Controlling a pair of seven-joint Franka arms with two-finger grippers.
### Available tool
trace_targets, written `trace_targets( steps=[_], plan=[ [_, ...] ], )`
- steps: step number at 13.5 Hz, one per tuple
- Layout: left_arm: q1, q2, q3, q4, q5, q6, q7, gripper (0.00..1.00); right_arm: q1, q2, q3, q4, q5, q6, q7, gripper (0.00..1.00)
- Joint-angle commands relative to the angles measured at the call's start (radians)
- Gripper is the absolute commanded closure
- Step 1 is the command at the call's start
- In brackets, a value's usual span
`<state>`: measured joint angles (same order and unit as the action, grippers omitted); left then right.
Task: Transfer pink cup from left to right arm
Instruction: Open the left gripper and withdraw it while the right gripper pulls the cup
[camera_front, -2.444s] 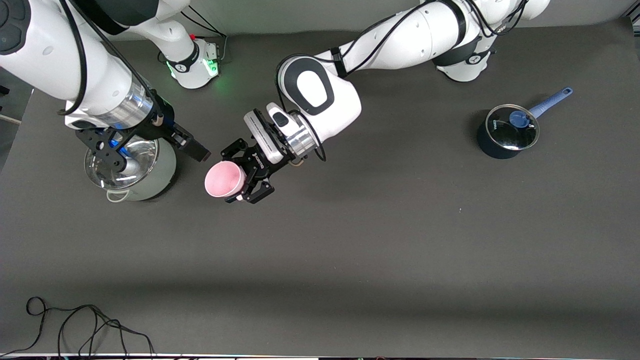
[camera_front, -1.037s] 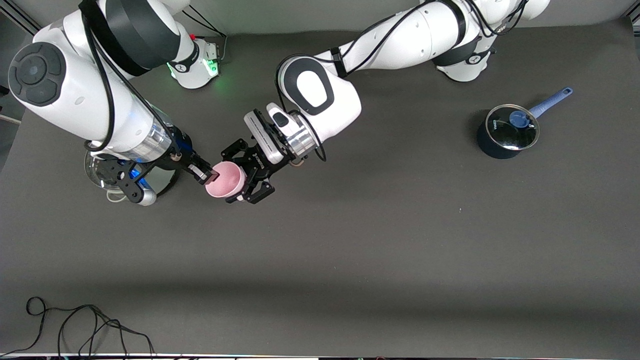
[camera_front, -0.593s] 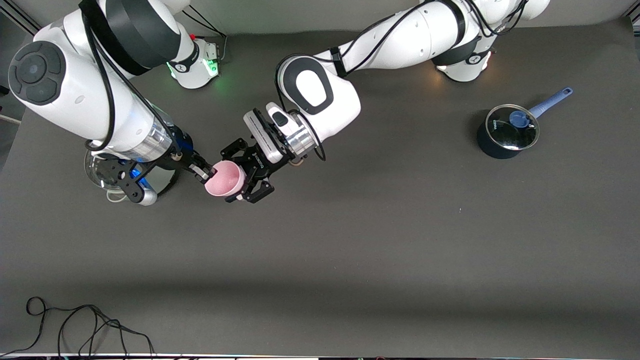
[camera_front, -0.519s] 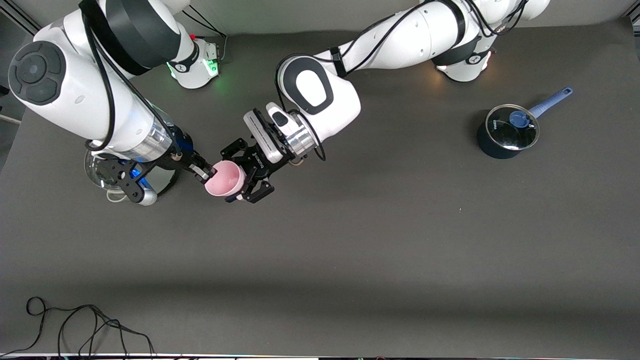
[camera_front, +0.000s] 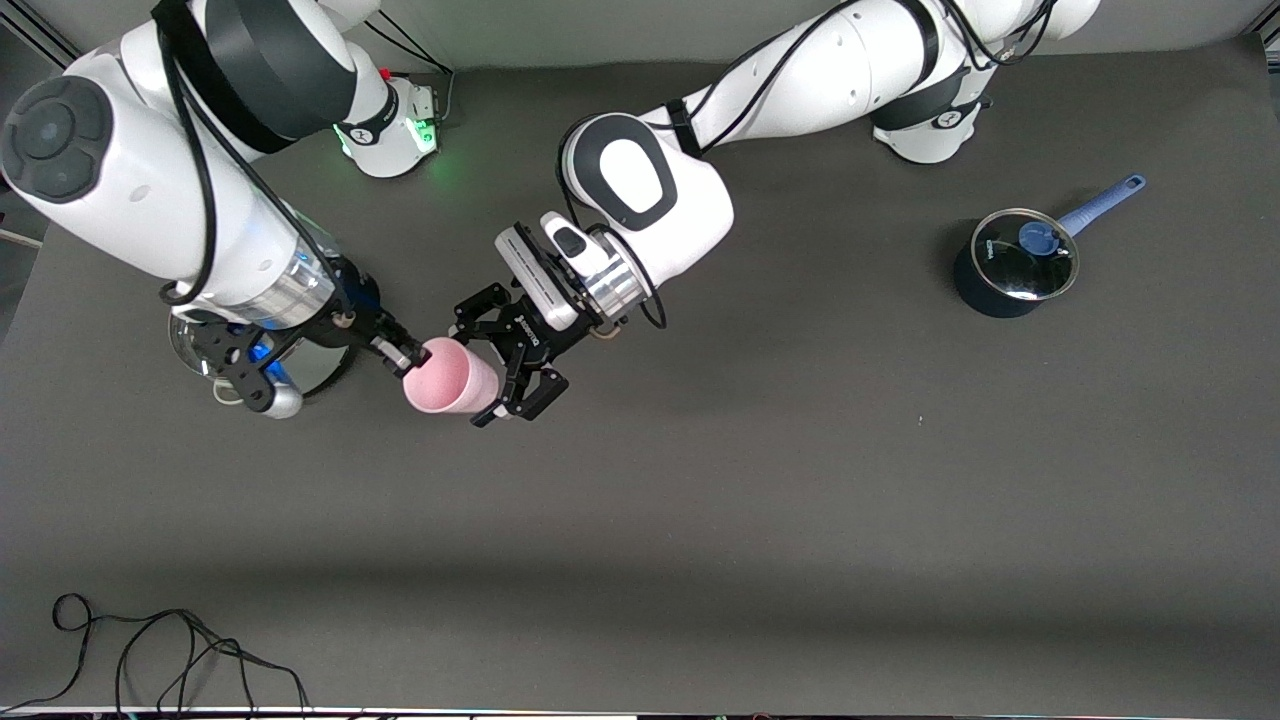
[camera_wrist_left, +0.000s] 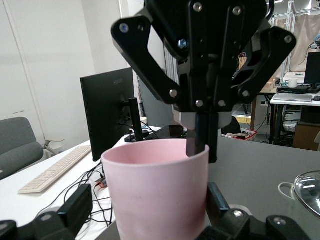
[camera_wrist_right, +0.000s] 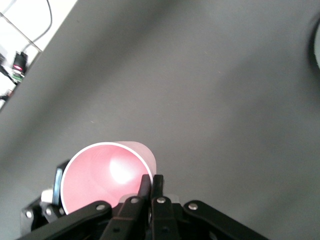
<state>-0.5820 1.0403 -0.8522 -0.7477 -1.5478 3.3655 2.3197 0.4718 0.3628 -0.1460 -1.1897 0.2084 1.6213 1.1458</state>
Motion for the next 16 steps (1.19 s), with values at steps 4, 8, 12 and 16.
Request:
trace_targets(
  steps=[4,8,12,16],
  plan=[
    [0.193,-0.107,0.018,-0.294,0.046,-0.001,-0.013,0.00,-0.125,0.047,-0.009,0.097,-0.032,0.023,-0.017,1.00],
    [0.488,-0.206,0.015,-0.634,0.254,-0.283,-0.008,0.00,-0.296,0.064,-0.010,0.108,-0.047,0.029,-0.191,1.00],
    [0.768,-0.194,0.036,-0.731,0.584,-0.718,-0.013,0.00,-0.432,0.099,-0.009,0.101,-0.179,0.032,-0.606,1.00],
    [0.944,-0.207,0.215,-0.690,0.930,-1.221,-0.035,0.00,-0.530,0.099,-0.009,0.055,-0.179,0.035,-1.146,1.00]
  ],
)
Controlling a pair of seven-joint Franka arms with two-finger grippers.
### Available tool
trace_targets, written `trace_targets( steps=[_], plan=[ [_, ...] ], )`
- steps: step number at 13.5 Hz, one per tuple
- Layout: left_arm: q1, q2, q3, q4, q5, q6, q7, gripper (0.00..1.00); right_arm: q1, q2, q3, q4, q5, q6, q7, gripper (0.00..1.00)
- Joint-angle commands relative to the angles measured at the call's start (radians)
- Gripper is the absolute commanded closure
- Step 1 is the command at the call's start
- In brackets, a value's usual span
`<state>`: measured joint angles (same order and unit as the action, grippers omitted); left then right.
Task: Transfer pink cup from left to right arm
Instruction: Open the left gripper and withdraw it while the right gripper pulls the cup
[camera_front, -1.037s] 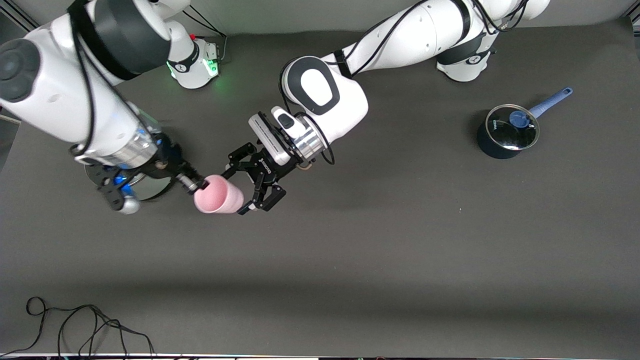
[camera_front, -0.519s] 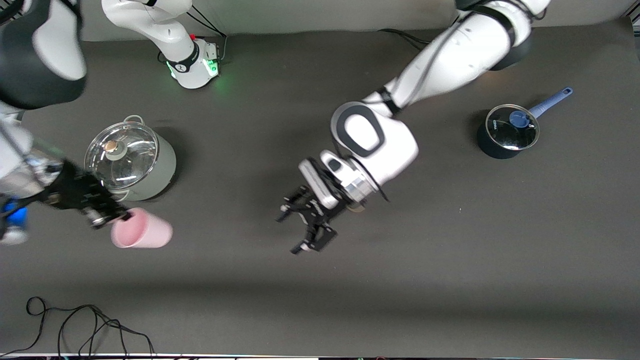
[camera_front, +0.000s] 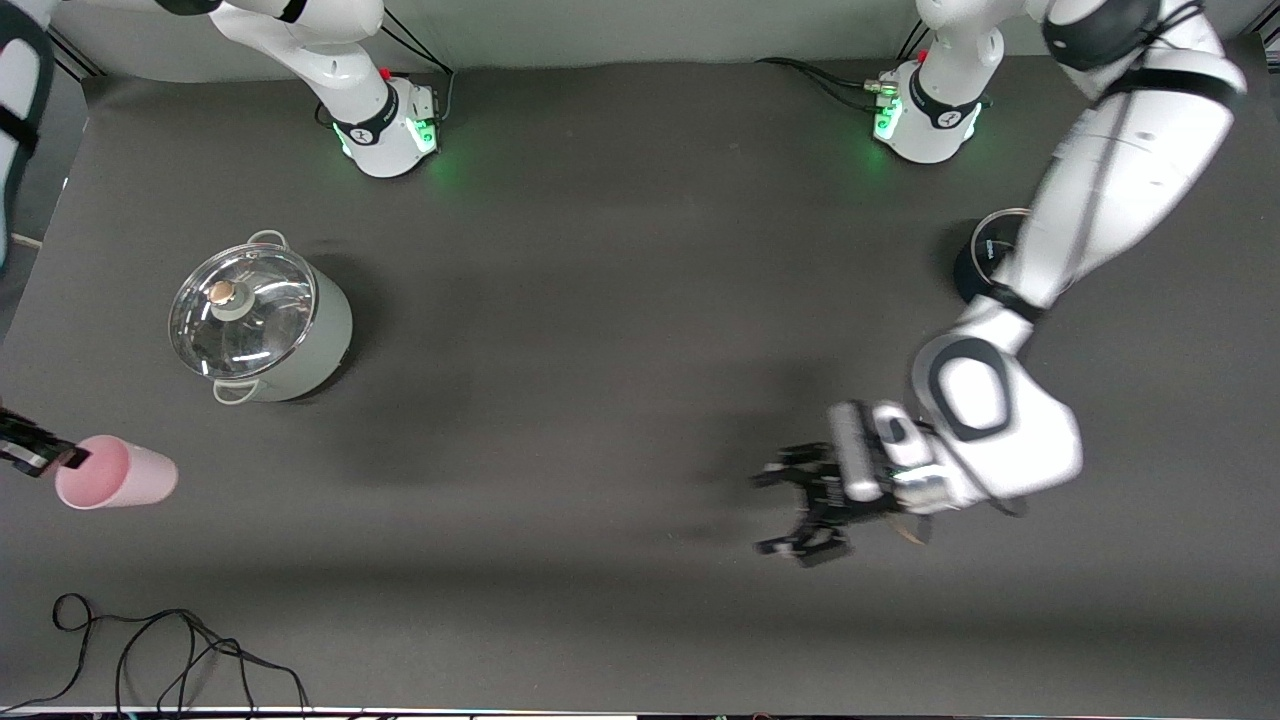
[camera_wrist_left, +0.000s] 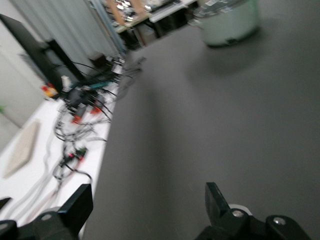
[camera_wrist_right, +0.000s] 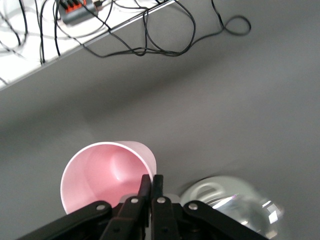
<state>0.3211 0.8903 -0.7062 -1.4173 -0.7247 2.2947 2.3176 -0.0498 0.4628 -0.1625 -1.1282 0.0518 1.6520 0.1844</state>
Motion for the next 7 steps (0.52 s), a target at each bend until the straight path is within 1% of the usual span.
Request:
trace_targets(
  steps=[1,3,5,7],
  plan=[
    [0.077,-0.057,0.091,0.007,0.190,-0.254,-0.041,0.00,-0.012,-0.001,0.008,-0.040,-0.026,0.035,-0.280,1.00],
    [0.145,-0.056,0.129,0.096,0.388,-0.442,-0.075,0.00,-0.039,-0.007,0.006,-0.141,-0.013,0.121,-0.389,1.00],
    [0.176,-0.056,0.139,0.193,0.549,-0.605,-0.128,0.00,-0.044,-0.006,0.006,-0.226,-0.018,0.178,-0.492,1.00],
    [0.203,-0.068,0.158,0.215,0.677,-0.697,-0.170,0.00,-0.047,0.000,0.006,-0.307,-0.015,0.271,-0.531,1.00]
  ],
)
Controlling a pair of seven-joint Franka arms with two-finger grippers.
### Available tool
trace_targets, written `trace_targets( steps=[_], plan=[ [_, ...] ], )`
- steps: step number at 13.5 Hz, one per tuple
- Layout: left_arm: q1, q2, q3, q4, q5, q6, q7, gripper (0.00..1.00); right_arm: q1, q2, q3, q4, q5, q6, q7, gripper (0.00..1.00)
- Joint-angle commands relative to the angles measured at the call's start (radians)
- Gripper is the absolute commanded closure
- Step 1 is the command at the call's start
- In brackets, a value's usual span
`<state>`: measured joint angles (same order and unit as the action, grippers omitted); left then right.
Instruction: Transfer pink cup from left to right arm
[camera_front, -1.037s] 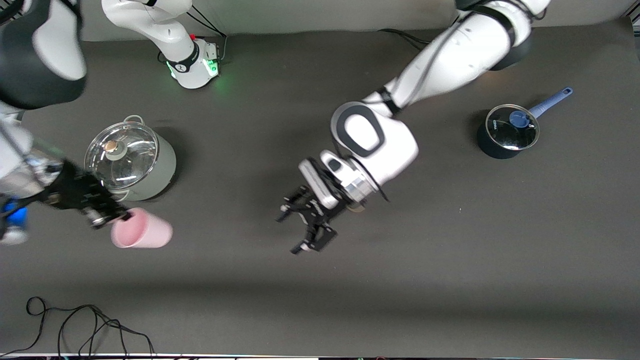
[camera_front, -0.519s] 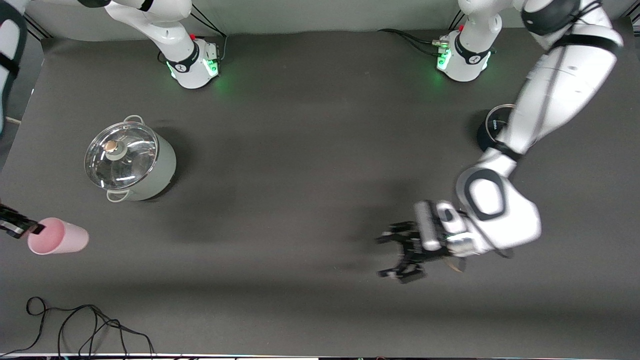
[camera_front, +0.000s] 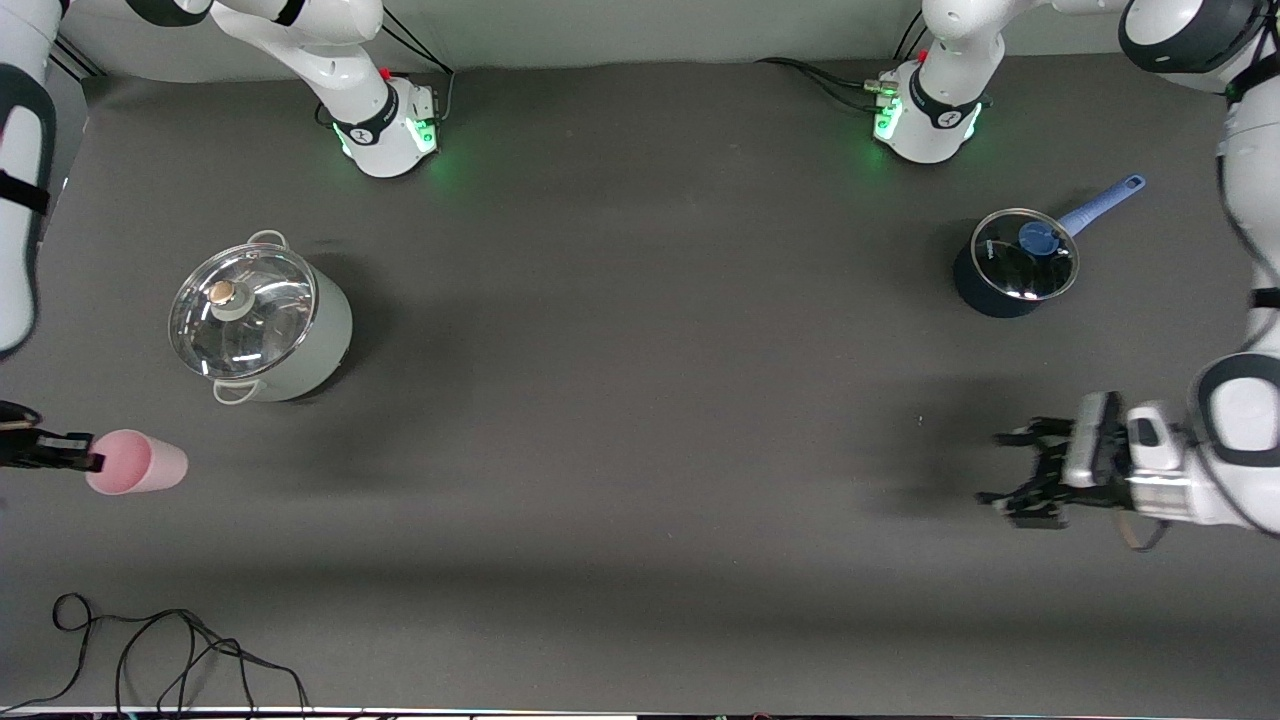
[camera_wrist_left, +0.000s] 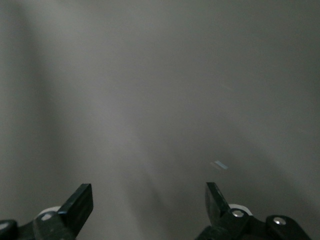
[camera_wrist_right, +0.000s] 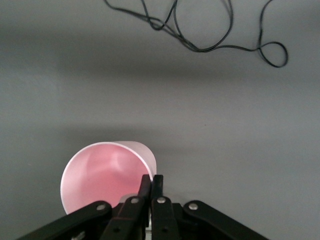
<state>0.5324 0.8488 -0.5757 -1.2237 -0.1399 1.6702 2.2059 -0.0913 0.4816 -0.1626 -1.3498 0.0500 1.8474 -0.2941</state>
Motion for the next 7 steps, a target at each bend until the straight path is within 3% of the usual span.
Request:
trace_targets(
  steps=[1,7],
  plan=[
    [0.010,-0.040,0.028,0.030,0.135,-0.093,-0.058,0.00,-0.004,0.004,0.008,-0.118,-0.012,0.119,-0.054,1.00],
    [0.046,-0.155,0.045,0.023,0.399,-0.155,-0.116,0.00,0.001,0.193,0.018,-0.140,-0.009,0.361,-0.114,1.00]
  ],
)
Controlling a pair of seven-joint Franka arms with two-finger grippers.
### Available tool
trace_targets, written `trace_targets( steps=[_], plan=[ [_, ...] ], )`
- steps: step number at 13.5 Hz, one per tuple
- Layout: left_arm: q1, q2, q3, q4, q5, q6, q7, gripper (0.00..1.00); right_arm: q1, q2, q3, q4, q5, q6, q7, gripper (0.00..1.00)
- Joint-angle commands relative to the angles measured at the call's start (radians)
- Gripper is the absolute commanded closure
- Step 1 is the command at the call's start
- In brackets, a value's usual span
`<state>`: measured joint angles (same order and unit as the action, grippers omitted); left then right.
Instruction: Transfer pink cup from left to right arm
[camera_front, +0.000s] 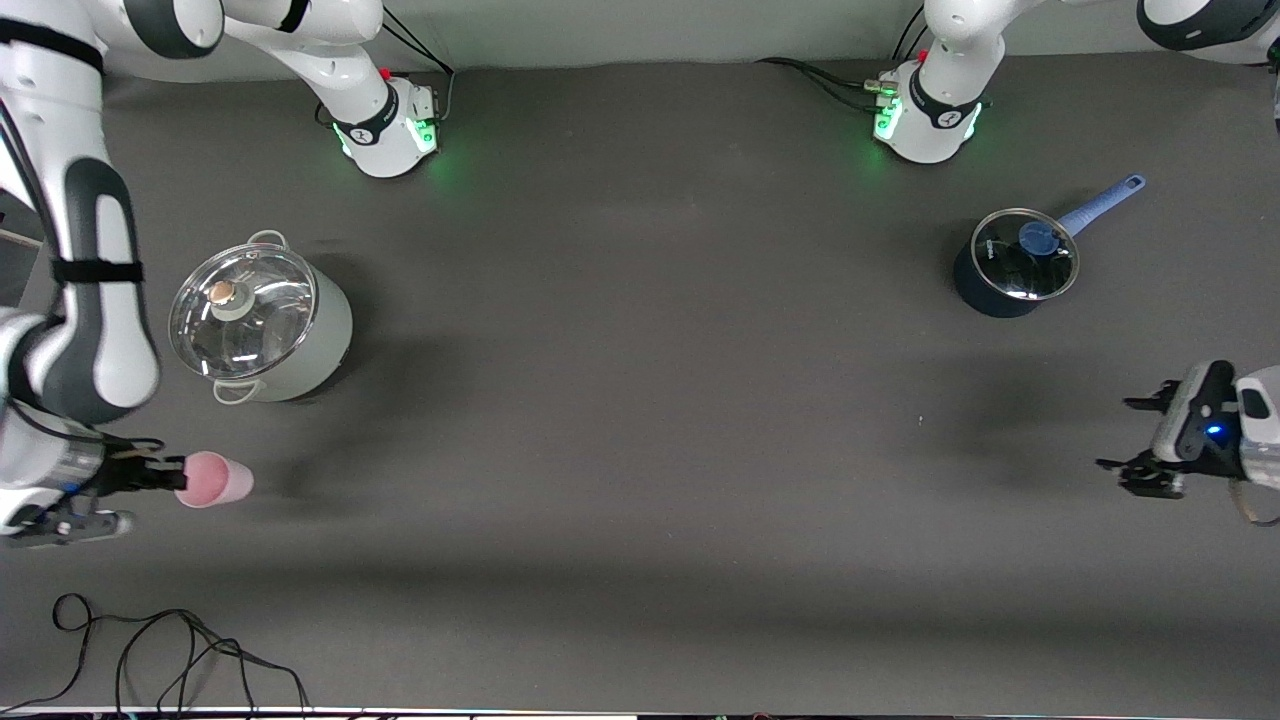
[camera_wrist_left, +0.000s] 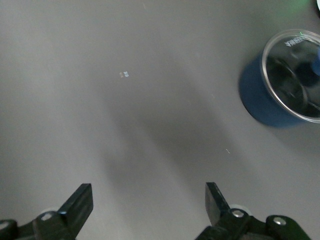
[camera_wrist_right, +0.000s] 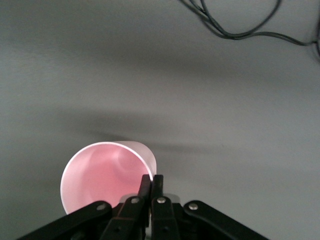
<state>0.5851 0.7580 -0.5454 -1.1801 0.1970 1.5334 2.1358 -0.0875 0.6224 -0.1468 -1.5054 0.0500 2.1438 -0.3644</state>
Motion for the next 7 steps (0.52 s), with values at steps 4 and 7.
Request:
trace_targets(
  steps=[4,7],
  plan=[
    [-0.002,-0.129,0.016,-0.026,0.094,-0.053,-0.224,0.00,-0.006,0.094,0.010,0.022,0.023,0.127,-0.050,1.00],
    [0.019,-0.178,0.012,-0.020,0.076,-0.077,-0.466,0.00,-0.008,0.103,0.009,0.022,0.149,0.169,-0.074,1.00]
  ],
)
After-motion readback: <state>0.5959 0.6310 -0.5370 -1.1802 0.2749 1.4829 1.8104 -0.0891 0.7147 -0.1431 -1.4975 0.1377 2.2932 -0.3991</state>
